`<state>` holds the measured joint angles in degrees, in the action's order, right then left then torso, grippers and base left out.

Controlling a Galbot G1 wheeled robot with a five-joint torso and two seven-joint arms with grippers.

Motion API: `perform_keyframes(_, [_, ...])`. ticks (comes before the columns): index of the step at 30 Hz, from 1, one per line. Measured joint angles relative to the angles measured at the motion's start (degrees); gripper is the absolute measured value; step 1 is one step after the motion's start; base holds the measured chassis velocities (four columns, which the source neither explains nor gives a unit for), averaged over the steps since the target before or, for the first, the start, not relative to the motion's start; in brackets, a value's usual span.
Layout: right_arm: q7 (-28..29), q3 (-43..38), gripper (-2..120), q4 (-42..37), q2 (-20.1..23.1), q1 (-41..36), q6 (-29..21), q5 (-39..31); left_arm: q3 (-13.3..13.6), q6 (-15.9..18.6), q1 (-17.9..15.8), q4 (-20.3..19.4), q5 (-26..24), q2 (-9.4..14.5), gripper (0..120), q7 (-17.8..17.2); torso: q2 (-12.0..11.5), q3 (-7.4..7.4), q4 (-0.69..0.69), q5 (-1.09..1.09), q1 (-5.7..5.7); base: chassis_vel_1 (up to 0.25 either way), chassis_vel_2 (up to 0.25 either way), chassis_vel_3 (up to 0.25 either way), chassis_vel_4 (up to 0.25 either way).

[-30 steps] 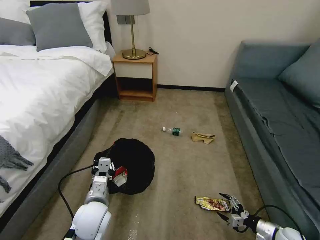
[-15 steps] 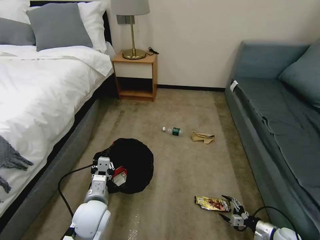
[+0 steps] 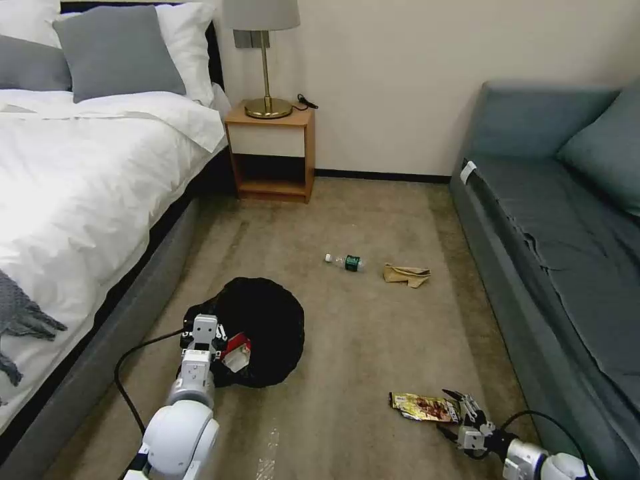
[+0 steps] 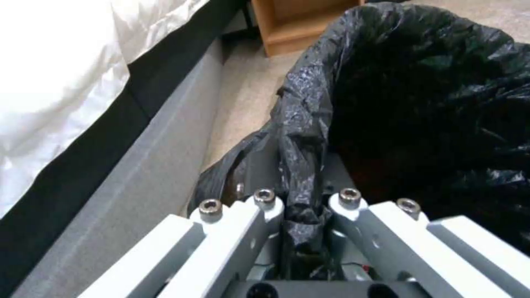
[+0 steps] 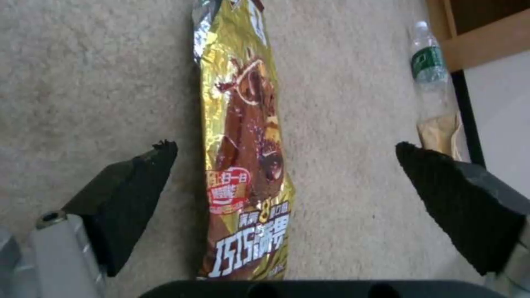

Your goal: Pick up the trash bin, then pick up the garbage on the floor and place it into the trash bin.

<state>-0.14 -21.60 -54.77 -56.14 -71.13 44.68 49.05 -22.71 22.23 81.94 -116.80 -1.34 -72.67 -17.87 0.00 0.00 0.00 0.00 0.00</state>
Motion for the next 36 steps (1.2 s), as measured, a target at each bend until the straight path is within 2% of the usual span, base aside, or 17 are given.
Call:
perform_keyframes(16, [0.2, 0.2, 98, 2.8, -0.7, 2.8, -0.2, 0.8, -0.3, -0.5, 1.1, -0.4, 0.0, 0.0, 4, -0.1, 0.0, 0.0, 0.01, 0.0, 0.0, 0.0, 0.0, 0.0, 0.0])
perform_keyframes(20, [-0.1, 0.0, 88, 3.5, -0.9, 3.4, -0.2, 1.1, -0.3, -0.5, 1.3, -0.7, 0.0, 0.1, 4, -0.1, 0.0, 0.0, 0.0, 0.0, 0.0, 0.0, 0.0, 0.0, 0.0])
perform_keyframes(22, [-0.1, 0.0, 77, 4.0, -1.1, 3.9, -0.1, 1.2, -0.4, -0.5, 1.4, -0.9, 0.0, 0.1, 4, -0.1, 0.0, 0.0, 0.0, 0.0, 0.0, 0.0, 0.0, 0.0, 0.0])
perform_keyframes(24, [-0.1, 0.0, 74, 4.2, -1.1, 4.0, 0.0, 1.2, -0.4, -0.5, 1.4, -0.9, 0.0, 0.1, 4, -0.1, 0.0, 0.0, 0.0, 0.0, 0.0, 0.0, 0.0, 0.0, 0.0])
perform_keyframes(27, [-0.3, 0.0, 60, 4.6, -1.4, 4.4, 0.1, 1.5, -0.4, -0.5, 1.5, -1.0, 0.0, 0.0, 4, -0.1, 0.0, 0.0, 0.0, 0.0, 0.0, 0.0, 0.0, 0.0, 0.0])
perform_keyframes(29, [-0.3, 0.0, 57, 4.7, -1.5, 4.4, 0.2, 1.6, -0.4, -0.6, 1.6, -0.9, 0.0, 0.0, 4, -0.1, 0.0, 0.0, 0.0, 0.0, 0.0, 0.0, 0.0, 0.0, 0.0])
perform_keyframes(31, [-0.5, 0.1, 47, 4.8, -1.6, 4.4, 0.4, 1.9, -0.4, -0.8, 1.8, -0.9, 0.0, -0.1, 4, -0.1, 0.0, 0.0, 0.0, 0.0, 0.0, 0.0, 0.0, 0.0, 0.0])
perform_keyframes(32, [-0.5, 0.1, 47, 4.8, -1.6, 4.4, 0.4, 1.9, -0.4, -0.8, 1.8, -0.9, 0.0, -0.1, 4, -0.1, 0.0, 0.0, 0.0, 0.0, 0.0, 0.0, 0.0, 0.0, 0.0])
perform_keyframes(34, [-1.0, 0.0, 36, 5.0, -1.6, 4.4, 0.8, 1.9, -0.4, -1.0, 2.0, -0.9, 0.1, -0.2, 4, -0.1, 0.0, 0.0, 0.0, 0.0, 0.0, 0.0, 0.0, 0.0, 0.0])
perform_keyframes(36, [-1.2, 0.0, 32, 5.1, -1.6, 4.4, 1.0, 2.0, -0.5, -1.1, 2.1, -0.9, 0.1, -0.3, 4, -0.1, 0.0, 0.0, 0.0, 0.0, 0.0, 0.0, 0.0, 0.0, 0.0])
